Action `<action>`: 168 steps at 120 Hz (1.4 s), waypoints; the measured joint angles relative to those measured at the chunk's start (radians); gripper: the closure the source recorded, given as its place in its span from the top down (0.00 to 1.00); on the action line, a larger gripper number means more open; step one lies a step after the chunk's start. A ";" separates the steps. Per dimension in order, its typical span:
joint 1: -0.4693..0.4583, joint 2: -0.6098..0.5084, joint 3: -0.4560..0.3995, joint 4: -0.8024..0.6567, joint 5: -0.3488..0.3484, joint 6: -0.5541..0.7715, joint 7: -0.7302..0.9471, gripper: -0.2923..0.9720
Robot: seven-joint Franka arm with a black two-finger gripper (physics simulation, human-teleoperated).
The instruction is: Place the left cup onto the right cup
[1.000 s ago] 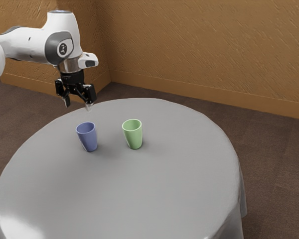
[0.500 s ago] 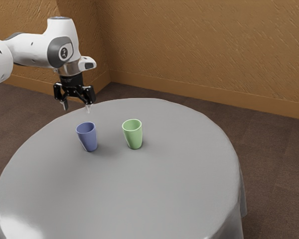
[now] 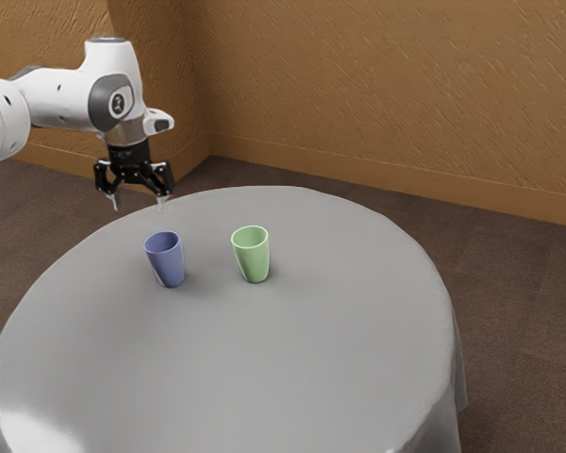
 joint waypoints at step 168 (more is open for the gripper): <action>0.058 0.142 0.000 -0.003 -0.079 0.113 -0.065 0.77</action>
